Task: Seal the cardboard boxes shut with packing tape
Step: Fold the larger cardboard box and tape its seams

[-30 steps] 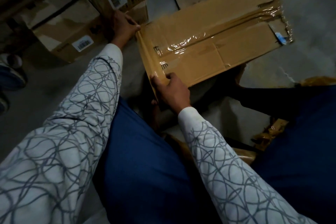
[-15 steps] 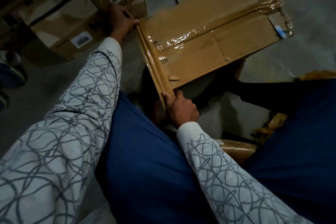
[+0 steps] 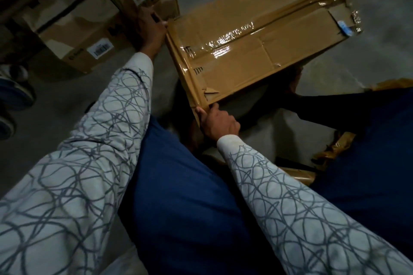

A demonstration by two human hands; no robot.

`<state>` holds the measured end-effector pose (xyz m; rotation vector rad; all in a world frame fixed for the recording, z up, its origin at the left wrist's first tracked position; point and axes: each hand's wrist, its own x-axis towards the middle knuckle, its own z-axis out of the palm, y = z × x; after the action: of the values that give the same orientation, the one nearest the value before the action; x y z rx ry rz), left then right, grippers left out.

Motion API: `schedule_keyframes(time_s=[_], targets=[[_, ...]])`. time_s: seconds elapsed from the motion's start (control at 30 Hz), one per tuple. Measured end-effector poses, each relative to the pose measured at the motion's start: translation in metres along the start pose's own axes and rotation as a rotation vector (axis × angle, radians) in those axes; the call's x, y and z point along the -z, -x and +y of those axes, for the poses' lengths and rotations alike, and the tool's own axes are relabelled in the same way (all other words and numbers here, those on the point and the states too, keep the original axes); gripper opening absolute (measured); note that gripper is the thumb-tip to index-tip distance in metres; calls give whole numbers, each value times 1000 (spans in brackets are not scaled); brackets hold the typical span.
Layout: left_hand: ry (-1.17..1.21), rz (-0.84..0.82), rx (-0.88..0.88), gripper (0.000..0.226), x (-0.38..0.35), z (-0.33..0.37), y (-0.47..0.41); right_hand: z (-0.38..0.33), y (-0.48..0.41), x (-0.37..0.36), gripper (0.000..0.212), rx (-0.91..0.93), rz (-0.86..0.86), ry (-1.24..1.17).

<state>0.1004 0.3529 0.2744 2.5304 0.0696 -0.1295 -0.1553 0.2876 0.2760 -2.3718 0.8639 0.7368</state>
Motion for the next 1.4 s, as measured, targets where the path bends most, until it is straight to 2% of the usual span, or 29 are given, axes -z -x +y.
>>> schedule_keyframes(time_s=[0.07, 0.17, 0.27, 0.37, 0.47, 0.63, 0.8, 0.93, 1.13, 1.23, 1.3, 1.4], targets=[[31, 45, 47, 32, -11, 0, 15, 2, -1, -1, 59, 14, -11, 1], [219, 68, 144, 44, -33, 8, 59, 1, -3, -3, 60, 17, -33, -19], [434, -15, 139, 59, -59, 6, 94, 4, -5, -3, 60, 2, -48, -37], [524, -97, 208, 66, -68, -2, 90, 8, -7, 2, 61, 3, -82, -41], [556, -135, 258, 63, -63, -4, 99, 4, -12, 8, 61, 14, -126, -36], [517, -79, 380, 56, -72, 6, 158, 10, -16, 10, 56, 14, -170, -40], [525, -86, 341, 52, -73, -2, 148, 12, -14, 4, 52, 74, -112, -40], [610, -110, 336, 48, -65, -4, 161, 21, -18, -2, 61, 64, -182, -214], [636, -153, 324, 53, -67, -2, 194, 34, -17, -10, 50, 75, -256, -521], [631, -144, 364, 52, -65, -1, 192, 39, -18, -10, 48, 104, -257, -573], [632, -157, 435, 53, -65, 2, 203, 46, -22, -8, 38, 100, -233, -589], [636, -179, 433, 52, -66, 4, 219, 52, -21, -6, 30, 79, -195, -638]])
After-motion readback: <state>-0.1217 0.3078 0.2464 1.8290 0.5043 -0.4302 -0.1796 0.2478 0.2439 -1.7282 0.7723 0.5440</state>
